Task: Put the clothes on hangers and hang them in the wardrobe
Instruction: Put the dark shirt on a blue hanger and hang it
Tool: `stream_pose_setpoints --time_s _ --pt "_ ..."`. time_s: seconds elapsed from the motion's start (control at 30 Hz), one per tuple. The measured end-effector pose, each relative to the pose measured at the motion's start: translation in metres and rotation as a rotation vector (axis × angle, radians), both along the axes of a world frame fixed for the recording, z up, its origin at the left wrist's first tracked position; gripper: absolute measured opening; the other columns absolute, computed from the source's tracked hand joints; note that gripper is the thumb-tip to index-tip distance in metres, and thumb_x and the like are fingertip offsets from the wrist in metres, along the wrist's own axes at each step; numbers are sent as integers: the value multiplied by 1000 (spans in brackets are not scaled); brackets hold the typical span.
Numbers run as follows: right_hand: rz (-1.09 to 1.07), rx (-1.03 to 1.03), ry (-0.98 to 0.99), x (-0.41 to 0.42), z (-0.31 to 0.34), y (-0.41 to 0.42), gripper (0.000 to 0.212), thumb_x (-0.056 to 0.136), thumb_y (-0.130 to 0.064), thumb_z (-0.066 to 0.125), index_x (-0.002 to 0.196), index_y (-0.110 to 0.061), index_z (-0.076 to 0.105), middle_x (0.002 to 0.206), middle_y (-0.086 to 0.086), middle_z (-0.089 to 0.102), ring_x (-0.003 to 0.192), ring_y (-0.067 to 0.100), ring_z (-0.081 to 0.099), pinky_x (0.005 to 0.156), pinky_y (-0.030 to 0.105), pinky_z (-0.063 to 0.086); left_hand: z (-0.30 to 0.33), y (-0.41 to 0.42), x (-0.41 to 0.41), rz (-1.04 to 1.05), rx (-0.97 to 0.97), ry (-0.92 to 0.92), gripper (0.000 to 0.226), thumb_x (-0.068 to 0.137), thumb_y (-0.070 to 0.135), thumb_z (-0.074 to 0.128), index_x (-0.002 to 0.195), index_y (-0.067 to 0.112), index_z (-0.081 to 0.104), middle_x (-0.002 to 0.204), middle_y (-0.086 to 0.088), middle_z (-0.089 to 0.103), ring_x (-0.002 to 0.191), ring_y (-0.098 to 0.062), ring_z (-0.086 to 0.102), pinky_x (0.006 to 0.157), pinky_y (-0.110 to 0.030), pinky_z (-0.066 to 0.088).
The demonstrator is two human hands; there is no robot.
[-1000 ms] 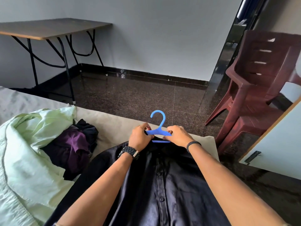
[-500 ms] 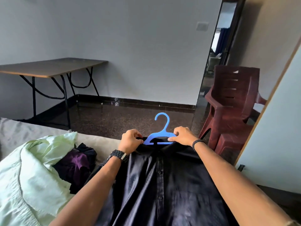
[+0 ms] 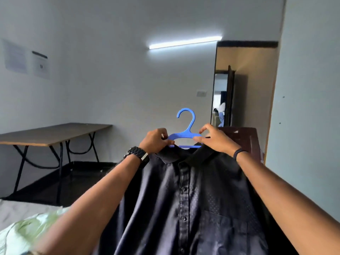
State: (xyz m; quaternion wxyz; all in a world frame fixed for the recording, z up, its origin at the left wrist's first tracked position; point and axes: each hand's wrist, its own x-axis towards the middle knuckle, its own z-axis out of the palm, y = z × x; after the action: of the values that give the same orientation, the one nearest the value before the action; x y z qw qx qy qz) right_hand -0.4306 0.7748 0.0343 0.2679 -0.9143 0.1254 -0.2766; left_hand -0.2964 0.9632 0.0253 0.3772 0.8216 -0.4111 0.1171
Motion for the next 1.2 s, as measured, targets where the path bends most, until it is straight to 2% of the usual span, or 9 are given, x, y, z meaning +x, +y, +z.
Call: stream_pose_setpoints --time_s 0.1,0.17,0.23,0.4,0.57,0.77,0.9,1.03,1.2 --pt "220 332 82 -36 41 -14 40 86 -28 69 122 -20 53 109 10 66 99 19 64 98 35 47 40 -3 -21 -33 -105 -61 22 81 25 73 80 14 54 79 -4 56 73 -20 47 55 -25 34" --pt "358 466 114 -60 60 -20 38 85 -5 67 121 -13 56 114 13 66 98 19 66 92 31 52 62 -4 -32 -48 -164 -105 21 78 22 76 79 14 56 77 -4 57 70 -18 47 51 -15 33" --pt "326 317 161 -78 75 -21 28 83 1 67 108 -10 64 105 8 70 93 18 67 80 22 54 77 -5 -42 -66 -203 -135 20 76 19 78 79 14 58 72 -3 56 65 -16 48 47 -10 32" --pt "18 -114 -131 -90 100 -20 14 72 -15 81 70 -16 68 77 7 70 70 14 60 71 31 44 112 -8 -65 -44 -134 -328 32 81 15 72 111 6 65 94 -12 61 95 -28 53 68 -22 30" --pt "-105 -325 -368 -99 115 -9 32 73 -24 81 78 -5 56 77 10 61 66 17 49 60 29 37 138 -8 -71 19 -124 -410 26 83 23 71 100 3 67 93 -12 52 99 -29 50 75 -27 34" --pt "80 -61 -229 -131 136 -9 16 86 -20 70 85 -10 57 80 2 67 76 16 62 69 23 48 156 -3 -79 33 -186 -438 22 86 28 67 86 8 58 80 -8 55 74 -27 50 59 -29 32" --pt "-59 -187 -462 -131 139 -5 19 84 -21 71 81 -9 56 80 4 62 75 14 57 68 22 43 163 -5 -88 69 -202 -512 28 90 30 61 83 10 43 80 -13 55 71 -30 50 57 -32 33" --pt "193 270 -181 -155 157 -1 33 91 -44 57 76 -14 54 83 3 65 73 17 59 71 29 46 166 -8 -94 115 -183 -617 28 95 31 53 86 12 35 90 -17 58 77 -37 54 62 -37 38" --pt "26 101 -65 -165 173 0 35 86 -48 63 105 -19 56 102 1 61 85 16 58 69 24 46 161 -19 -113 126 -254 -731 28 99 32 45 107 6 43 98 -16 54 82 -40 56 62 -36 35"
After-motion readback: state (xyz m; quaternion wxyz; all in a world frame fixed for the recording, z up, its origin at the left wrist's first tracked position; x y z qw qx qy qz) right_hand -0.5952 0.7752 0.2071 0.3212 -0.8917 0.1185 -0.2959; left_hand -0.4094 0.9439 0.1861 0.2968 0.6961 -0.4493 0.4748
